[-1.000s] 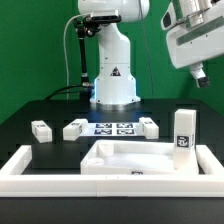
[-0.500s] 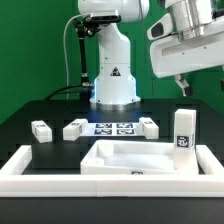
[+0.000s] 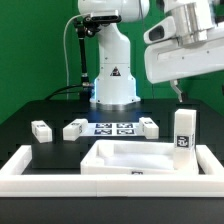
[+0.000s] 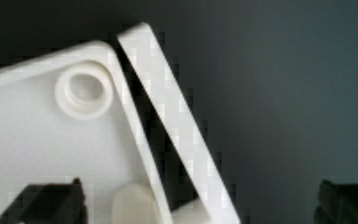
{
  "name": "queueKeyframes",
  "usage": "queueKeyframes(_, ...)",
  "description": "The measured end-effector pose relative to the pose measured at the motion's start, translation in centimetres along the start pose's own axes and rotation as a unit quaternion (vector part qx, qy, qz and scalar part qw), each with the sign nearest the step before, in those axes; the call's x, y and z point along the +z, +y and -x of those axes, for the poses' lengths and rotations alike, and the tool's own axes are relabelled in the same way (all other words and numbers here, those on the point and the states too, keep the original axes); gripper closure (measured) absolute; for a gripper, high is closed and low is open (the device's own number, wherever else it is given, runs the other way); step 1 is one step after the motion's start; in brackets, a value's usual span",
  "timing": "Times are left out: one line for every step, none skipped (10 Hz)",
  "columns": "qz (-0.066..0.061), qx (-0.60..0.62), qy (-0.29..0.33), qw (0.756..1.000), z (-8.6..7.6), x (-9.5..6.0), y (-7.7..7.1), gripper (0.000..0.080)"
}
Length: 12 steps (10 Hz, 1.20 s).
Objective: Assemble desk
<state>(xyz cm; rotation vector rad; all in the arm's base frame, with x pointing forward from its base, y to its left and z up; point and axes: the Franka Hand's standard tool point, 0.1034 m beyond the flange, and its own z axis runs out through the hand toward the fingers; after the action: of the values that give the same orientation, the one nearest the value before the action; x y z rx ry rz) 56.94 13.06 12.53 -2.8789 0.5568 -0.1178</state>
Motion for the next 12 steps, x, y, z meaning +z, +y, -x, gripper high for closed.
queueKeyframes(0.009,-0.054,-0.003,0.998,0.9,0.8,1.1,0.015)
queueKeyframes(0.03,-0.123,0.011,0.992,2.4,1.6,2.5,0.015)
queueKeyframes(0.035,-0.135,0.006,0.99,2.8,1.8,2.7,0.015)
queueKeyframes(0.035,-0.133,0.008,0.99,2.6,1.8,2.7,0.015)
queueKeyframes(0.036,-0.133,0.005,0.99,2.7,1.8,2.8,0.015)
queueKeyframes(0.036,-0.132,-0.002,0.991,2.8,1.9,2.9,0.015)
queueKeyframes(0.038,-0.136,-0.001,0.99,2.9,2.1,3.3,0.015)
queueKeyframes(0.049,-0.158,-0.017,0.986,4.4,3.0,5.1,0.015)
queueKeyframes(0.075,-0.175,-0.081,0.978,6.3,3.4,7.2,0.015)
queueKeyframes(0.088,-0.187,-0.116,0.972,6.7,3.0,8.5,0.015)
queueKeyframes(0.092,-0.188,-0.131,0.969,7.0,3.0,9.4,0.015)
queueKeyframes(0.101,-0.175,-0.194,0.96,8.2,2.9,9.7,0.015)
